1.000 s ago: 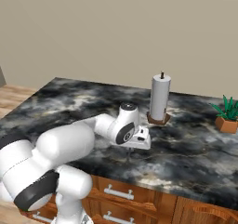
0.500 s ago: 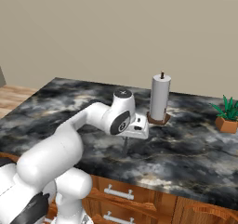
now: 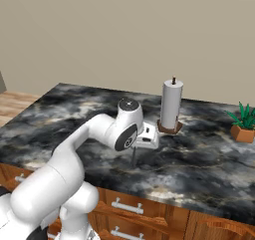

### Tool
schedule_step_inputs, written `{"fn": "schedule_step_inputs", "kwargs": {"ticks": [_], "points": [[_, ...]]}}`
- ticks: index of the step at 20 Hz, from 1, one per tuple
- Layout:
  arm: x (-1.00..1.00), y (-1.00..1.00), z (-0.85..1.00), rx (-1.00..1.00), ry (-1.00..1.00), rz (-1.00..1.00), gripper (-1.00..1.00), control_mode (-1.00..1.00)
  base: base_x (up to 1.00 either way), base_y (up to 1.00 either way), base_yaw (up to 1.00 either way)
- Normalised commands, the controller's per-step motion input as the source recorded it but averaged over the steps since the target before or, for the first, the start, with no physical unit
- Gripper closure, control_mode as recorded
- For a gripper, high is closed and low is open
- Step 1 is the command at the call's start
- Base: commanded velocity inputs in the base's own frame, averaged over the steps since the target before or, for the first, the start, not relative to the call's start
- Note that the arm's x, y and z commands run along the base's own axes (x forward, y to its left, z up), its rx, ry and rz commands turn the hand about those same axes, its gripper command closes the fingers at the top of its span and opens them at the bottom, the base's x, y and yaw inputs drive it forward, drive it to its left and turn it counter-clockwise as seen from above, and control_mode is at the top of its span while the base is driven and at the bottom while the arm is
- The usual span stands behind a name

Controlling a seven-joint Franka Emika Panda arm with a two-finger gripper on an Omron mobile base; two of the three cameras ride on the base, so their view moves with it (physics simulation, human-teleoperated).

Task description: Organize the utensils by type. Pick up the wooden spoons from the counter and place them in the open cabinet. Then pick up the metallic utensils from the counter and place them in the open drawer.

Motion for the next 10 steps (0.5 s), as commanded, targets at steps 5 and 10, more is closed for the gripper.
{"fn": "schedule_step_inputs", "kwargs": {"ticks": [5, 10], "points": [[0.0, 0.0, 0.0, 0.0, 0.0, 0.0, 1.0, 1.0, -0.03, -0.01, 0.0], [0.0, 0.0, 0.0, 0.0, 0.0, 0.0, 1.0, 1.0, -0.08, -0.16, -0.31]]}}
